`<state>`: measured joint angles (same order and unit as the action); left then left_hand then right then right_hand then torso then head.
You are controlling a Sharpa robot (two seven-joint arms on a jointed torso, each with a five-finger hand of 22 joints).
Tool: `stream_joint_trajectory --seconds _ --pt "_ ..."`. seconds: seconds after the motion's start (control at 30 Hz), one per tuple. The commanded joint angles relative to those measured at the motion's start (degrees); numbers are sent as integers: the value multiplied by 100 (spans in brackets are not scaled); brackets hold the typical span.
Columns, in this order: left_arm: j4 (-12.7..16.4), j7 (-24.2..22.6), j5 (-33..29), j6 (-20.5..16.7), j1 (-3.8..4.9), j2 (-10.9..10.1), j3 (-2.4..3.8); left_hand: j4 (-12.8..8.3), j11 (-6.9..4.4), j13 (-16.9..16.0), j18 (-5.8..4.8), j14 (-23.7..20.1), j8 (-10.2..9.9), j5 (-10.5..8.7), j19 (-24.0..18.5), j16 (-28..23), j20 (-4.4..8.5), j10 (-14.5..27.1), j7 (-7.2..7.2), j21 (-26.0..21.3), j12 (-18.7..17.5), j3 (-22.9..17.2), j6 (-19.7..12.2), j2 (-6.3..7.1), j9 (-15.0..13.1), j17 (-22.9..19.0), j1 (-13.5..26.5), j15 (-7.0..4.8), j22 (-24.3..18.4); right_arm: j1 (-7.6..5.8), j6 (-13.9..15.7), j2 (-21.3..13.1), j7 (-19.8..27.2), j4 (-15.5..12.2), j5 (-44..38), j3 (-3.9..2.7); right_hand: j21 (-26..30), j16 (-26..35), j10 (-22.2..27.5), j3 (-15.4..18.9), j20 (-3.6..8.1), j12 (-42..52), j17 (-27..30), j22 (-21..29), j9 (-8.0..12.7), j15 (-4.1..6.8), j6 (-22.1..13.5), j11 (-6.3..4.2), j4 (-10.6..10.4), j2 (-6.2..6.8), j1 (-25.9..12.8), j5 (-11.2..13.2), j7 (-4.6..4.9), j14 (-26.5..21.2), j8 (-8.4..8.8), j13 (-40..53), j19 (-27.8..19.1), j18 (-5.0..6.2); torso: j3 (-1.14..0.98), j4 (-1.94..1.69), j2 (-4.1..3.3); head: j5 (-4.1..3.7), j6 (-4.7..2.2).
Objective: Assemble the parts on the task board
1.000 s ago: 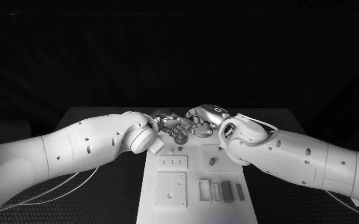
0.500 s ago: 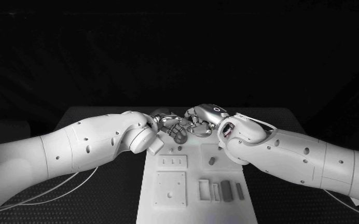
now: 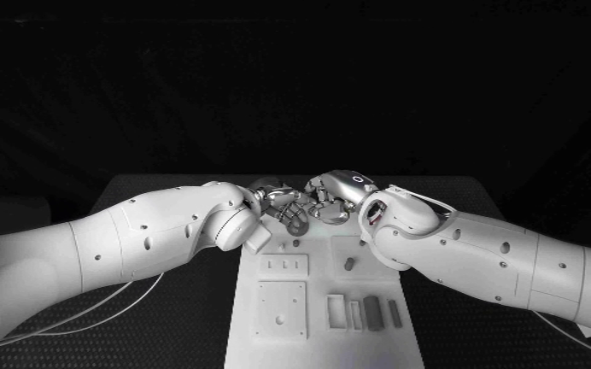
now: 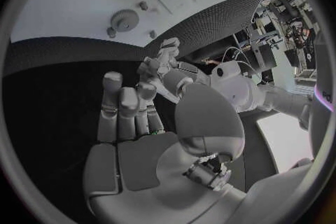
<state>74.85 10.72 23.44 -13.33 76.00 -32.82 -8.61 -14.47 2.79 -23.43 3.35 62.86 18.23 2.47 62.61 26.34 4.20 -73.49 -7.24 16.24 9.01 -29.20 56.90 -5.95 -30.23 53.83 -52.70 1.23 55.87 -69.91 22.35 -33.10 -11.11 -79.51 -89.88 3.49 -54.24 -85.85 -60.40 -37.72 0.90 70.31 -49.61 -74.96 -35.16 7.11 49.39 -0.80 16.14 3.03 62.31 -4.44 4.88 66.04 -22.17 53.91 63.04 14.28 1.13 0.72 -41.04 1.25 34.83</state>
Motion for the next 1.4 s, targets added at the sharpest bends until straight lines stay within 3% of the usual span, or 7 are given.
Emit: stream_joint_trajectory --seconds 0.03,0.57,0.7,0.87,1.13,1.2,1.4 --pt "36 -140 -75 -18 16 0 16 -48 -15 -26 52 75 38 46 50 18 21 -74 106 -14 37 -74 153 -87 -22 31 25 -14 30 12 -169 27 61 14 -60 9 -37 -19 161 -15 7 14 6 -97 -14 66 1228 -134 9 -23 -42 -15 -91 41 -18 -7 40 72 1 1 0 3 -2" --pt "67 -120 -37 -58 15 -38 16 -191 -70 -129 22 150 66 123 109 100 80 -196 167 5 67 -239 307 -139 -56 192 84 -69 129 12 -228 42 122 81 75 10 -21 7 169 -22 9 -18 17 -89 -13 62 1196 -124 3 25 -75 -16 -79 33 23 -23 28 72 1 -1 -2 -5 16" --pt "67 -104 -22 -50 15 -46 16 -196 -75 -140 21 157 68 128 118 107 86 -206 170 10 70 -254 319 -135 -60 207 80 -74 142 12 -147 27 149 93 301 11 8 35 206 -6 -4 -73 25 -80 -8 43 1115 -101 -8 223 -128 -11 -60 8 87 -50 3 72 -2 0 -2 -1 14" --pt "59 -47 55 -37 15 -65 15 -195 -77 -149 19 161 68 129 124 112 91 -214 167 14 72 -266 325 -144 -63 220 79 -78 152 12 -108 -46 200 109 473 12 132 120 503 -41 -88 -243 22 -56 185 -168 486 144 -377 777 -277 -13 205 -201 533 -109 -146 72 -5 1 -2 3 19" --pt "106 386 609 -70 14 -177 6 -198 -83 -162 17 176 69 126 137 125 98 -231 160 24 79 -273 337 -151 -68 240 83 -86 170 12 71 -357 297 158 659 14 163 153 576 -6 -102 -297 32 -50 265 -245 148 214 -365 921 -316 -6 235 -249 723 -132 -195 68 -9 5 2 23 34" --pt "134 469 764 -72 14 -215 -5 -211 -108 -199 16 225 83 125 167 186 121 -295 172 72 118 -269 376 -155 -82 308 77 -114 234 12 120 -451 298 164 668 14 201 186 651 -22 -122 -352 39 -43 296 -310 34 268 -399 931 -298 -10 360 -311 791 -161 -252 72 -8 3 0 30 34" --pt "277 779 1381 82 14 -372 -112 -213 -194 -406 0 252 119 170 196 514 221 -394 220 316 327 -236 475 -155 -194 561 83 -205 620 -16 261 -677 379 270 856 9 209 176 664 -37 -154 -341 28 -57 300 -343 49 323 -418 899 -179 -8 395 -348 787 -179 -275 72 -16 7 4 54 61"
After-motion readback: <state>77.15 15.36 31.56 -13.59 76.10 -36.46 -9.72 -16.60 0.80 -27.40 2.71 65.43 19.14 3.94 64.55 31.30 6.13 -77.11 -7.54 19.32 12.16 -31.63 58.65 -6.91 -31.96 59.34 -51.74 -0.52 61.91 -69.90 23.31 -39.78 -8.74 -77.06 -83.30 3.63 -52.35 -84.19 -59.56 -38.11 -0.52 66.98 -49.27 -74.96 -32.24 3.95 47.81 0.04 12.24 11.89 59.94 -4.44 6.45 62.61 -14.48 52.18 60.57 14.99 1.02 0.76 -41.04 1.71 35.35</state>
